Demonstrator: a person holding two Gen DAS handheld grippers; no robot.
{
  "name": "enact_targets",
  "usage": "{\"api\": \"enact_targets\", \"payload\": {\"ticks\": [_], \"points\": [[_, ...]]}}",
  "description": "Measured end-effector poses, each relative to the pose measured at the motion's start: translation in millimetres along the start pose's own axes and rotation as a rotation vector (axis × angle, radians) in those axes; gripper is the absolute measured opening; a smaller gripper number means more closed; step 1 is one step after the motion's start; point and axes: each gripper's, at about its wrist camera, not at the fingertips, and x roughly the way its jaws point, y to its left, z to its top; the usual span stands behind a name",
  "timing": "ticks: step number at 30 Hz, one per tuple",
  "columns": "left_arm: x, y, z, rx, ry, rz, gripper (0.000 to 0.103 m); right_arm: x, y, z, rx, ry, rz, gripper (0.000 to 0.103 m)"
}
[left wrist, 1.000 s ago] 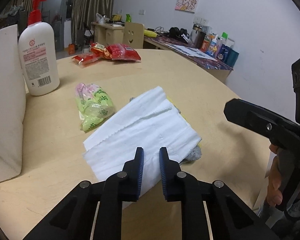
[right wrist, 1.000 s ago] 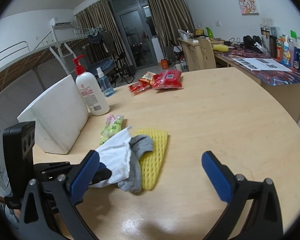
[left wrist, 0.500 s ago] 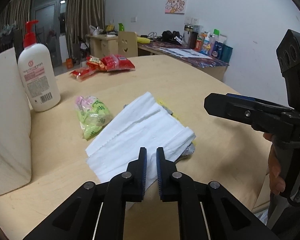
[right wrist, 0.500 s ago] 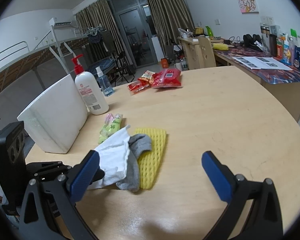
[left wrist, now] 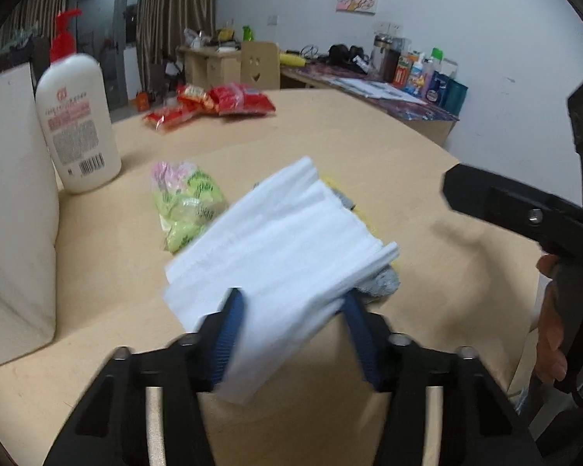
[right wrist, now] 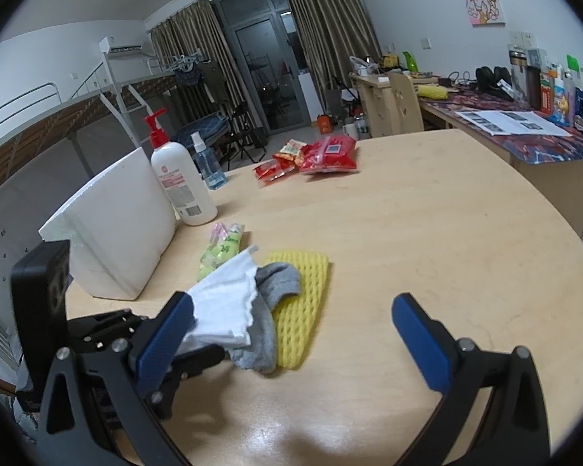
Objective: Organize soft objects
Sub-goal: 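Lift the white tissue with the left gripper while the right gripper grasps the grey sock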
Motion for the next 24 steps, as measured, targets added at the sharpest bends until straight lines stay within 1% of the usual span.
{"api": "enact_targets", "payload": {"ticks": [1, 2, 3, 4, 12, 17, 24], "points": [[2, 1, -1, -0.006, 0.015, -0.004, 0.02, 0, 0, 0, 0.001, 0.002, 0.0, 0.103], [4, 2, -1, -0.012, 0.026, -0.005, 0.014, 1, 1, 0, 0.0, 0.002, -0.002, 0.103], [3, 4, -1, -0.022, 0.021, -0.008, 0.008, 1, 1, 0, 0.001, 0.002, -0.004, 0.103], [1, 5, -2, -0.024, 0.014, -0.014, 0.006, 2, 1, 0, 0.0, 0.005, -0.003, 0.103], [-20, 8, -4, -0.023, -0.054, -0.014, 0.005, 11, 13, -3, -0.03, 0.037, 0.002, 0.103], [-34, 16, -7, -0.042, -0.079, 0.009, 0.005, 18, 25, -3, -0.062, 0.055, 0.014, 0.103], [-55, 36, -14, -0.086, -0.116, 0.043, 0.005, 37, 50, -4, -0.146, 0.111, 0.031, 0.103]]}}
